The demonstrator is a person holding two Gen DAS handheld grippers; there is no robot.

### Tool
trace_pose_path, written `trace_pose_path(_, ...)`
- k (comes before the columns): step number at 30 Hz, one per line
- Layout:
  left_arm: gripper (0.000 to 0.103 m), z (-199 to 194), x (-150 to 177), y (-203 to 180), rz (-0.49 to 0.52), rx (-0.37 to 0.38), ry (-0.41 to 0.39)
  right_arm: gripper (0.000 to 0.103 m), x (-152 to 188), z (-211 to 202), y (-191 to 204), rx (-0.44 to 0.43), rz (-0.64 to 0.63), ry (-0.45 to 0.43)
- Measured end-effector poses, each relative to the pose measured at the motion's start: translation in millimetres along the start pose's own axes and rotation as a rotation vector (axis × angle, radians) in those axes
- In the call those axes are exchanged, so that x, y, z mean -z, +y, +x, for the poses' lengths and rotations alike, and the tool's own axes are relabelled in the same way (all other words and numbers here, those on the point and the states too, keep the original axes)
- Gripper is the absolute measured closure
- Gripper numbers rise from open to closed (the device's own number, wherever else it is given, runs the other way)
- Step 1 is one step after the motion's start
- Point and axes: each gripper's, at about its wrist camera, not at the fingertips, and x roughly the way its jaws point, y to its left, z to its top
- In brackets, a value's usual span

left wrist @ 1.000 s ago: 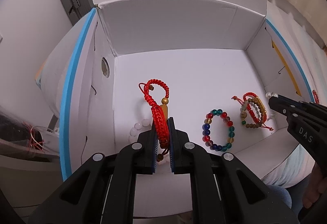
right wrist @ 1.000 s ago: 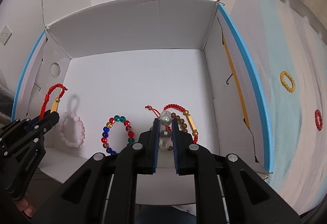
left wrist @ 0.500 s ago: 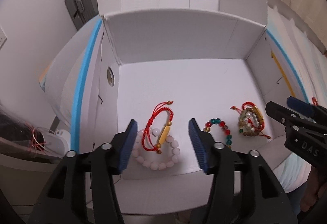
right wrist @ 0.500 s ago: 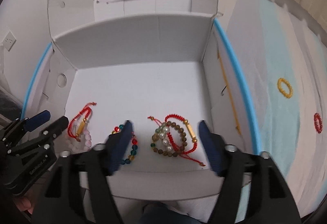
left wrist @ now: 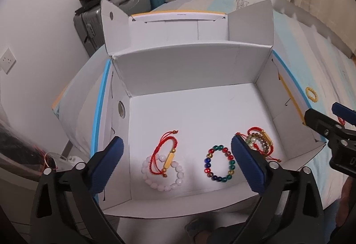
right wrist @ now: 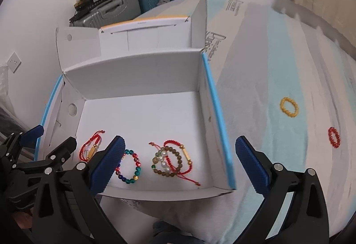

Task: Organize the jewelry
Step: 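Move both tools back over the yellow and red bead bracelets on the bed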

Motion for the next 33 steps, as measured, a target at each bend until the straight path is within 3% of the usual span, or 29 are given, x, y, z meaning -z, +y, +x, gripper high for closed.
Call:
trace_pose_path(15,0.006,-30,-18,-80,0.064,0.087,-0.066,0.008,-2,-49,-82,0.093,0.071,-0.081)
trace_pose_path(33,0.006,-25,-44,-232,0.195,0.188,-0.104,0.008,2,-60,-214,0.225,0.168,-0.099)
